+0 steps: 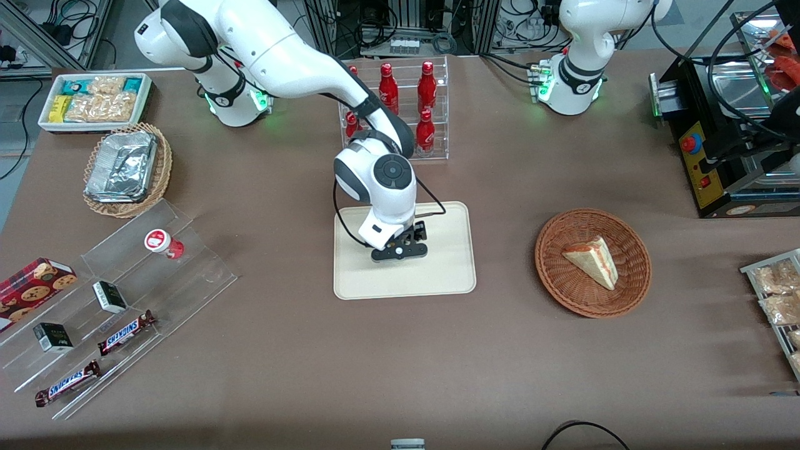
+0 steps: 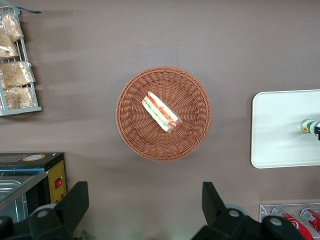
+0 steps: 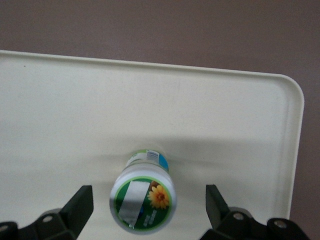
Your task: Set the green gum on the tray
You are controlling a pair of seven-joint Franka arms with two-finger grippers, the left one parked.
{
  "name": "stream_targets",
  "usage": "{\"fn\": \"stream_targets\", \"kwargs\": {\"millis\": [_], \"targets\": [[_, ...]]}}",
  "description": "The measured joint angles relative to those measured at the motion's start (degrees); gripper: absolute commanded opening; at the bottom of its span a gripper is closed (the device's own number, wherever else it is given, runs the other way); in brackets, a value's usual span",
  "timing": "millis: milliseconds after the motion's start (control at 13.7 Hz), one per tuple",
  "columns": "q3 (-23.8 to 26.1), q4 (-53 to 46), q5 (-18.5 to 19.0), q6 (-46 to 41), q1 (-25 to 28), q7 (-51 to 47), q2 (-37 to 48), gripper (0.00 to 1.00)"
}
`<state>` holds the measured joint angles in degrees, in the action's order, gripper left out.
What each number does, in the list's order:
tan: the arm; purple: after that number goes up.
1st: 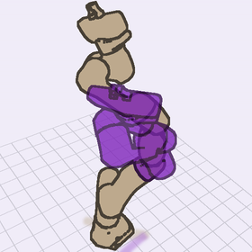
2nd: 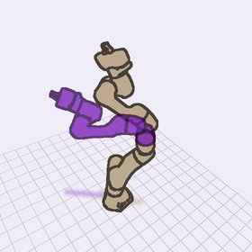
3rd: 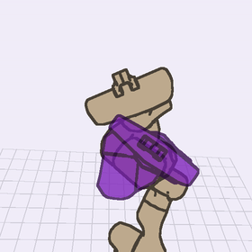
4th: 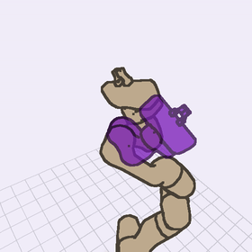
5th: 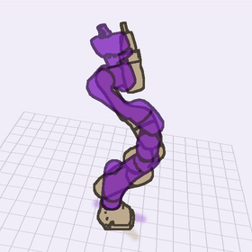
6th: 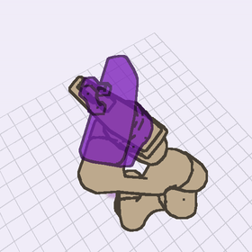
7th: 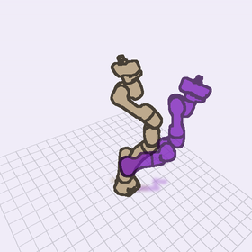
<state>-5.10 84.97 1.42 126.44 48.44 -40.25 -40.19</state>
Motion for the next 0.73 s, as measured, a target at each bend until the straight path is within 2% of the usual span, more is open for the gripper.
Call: {"fn": "stream_targets", "kwargs": {"millis": [219,728], "targets": [[-0.56,-0.31,0.43,-7.89,-0.96,2.55,4.64,1.00],[-0.65,-0.25,0.43,-23.11,-7.21,13.47,13.86,1.00]]}}
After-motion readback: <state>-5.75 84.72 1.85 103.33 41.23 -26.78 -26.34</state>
